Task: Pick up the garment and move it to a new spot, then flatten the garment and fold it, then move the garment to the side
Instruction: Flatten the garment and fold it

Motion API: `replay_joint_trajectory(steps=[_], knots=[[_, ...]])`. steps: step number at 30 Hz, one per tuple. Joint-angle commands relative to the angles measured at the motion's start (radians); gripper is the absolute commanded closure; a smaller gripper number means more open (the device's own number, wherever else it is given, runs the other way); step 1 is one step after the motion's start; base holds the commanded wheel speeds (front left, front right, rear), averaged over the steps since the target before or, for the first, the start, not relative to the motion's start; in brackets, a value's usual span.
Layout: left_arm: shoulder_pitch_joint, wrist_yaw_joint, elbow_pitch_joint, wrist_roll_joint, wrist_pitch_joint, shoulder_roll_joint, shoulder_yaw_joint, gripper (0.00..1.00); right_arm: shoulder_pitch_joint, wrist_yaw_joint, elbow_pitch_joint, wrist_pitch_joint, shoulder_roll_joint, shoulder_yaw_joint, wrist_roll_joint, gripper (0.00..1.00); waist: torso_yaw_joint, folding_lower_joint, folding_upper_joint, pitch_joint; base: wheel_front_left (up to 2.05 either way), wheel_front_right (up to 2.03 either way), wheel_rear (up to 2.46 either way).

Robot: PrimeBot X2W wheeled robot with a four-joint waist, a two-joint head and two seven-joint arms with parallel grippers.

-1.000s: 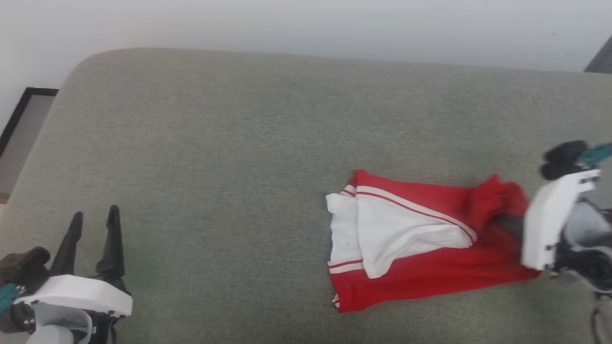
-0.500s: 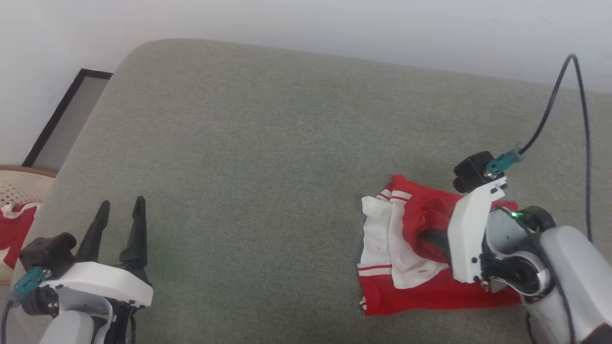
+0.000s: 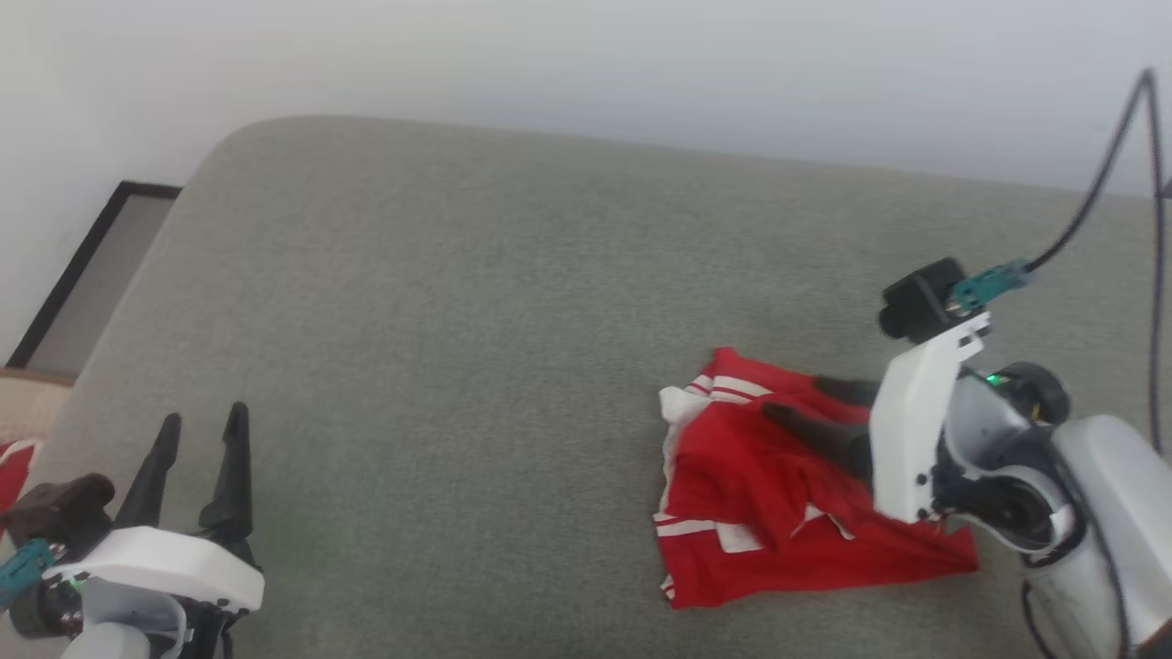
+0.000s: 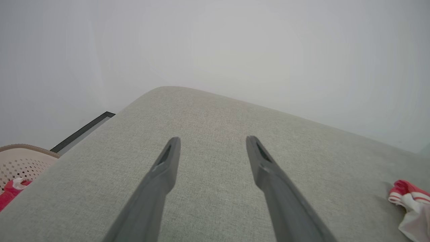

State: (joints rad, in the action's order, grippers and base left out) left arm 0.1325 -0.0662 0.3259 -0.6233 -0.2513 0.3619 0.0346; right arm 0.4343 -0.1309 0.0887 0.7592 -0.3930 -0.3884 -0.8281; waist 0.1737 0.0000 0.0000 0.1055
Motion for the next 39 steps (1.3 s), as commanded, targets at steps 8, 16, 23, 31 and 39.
replay_joint_trajectory(steps=[8, 16, 23, 31, 39], knots=[[-0.044, 0.012, -0.02, -0.012, -0.006, 0.025, -0.026, 0.0, -0.044, 0.0, -0.013, -0.153, -0.039, 0.077, 0.016, 0.0, -0.082, 0.0, 0.0, -0.042, 0.0, 0.0, 0.0], [-0.081, 0.026, -0.033, -0.016, -0.006, 0.044, -0.045, 0.0, -0.093, 0.0, 0.015, -0.335, -0.073, 0.129, 0.038, 0.0, -0.147, 0.0, 0.0, -0.063, 0.0, 0.0, 0.0], [-0.119, 0.029, -0.045, -0.014, -0.008, 0.059, -0.056, 0.0, -0.149, 0.0, 0.073, -0.571, -0.11, 0.145, 0.063, 0.0, -0.202, 0.0, 0.0, -0.087, 0.0, 0.0, 0.0], [-0.145, 0.029, -0.059, -0.004, -0.009, 0.071, -0.052, 0.0, -0.201, 0.0, 0.141, -0.818, -0.143, 0.133, 0.119, 0.0, -0.236, 0.0, 0.0, -0.107, 0.0, 0.0, 0.0], [-0.173, 0.021, -0.065, 0.003, -0.011, 0.082, -0.063, 0.0, -0.239, 0.0, 0.227, -0.985, -0.149, 0.149, 0.156, 0.0, -0.251, 0.0, 0.0, -0.122, 0.0, 0.0, 0.0]])
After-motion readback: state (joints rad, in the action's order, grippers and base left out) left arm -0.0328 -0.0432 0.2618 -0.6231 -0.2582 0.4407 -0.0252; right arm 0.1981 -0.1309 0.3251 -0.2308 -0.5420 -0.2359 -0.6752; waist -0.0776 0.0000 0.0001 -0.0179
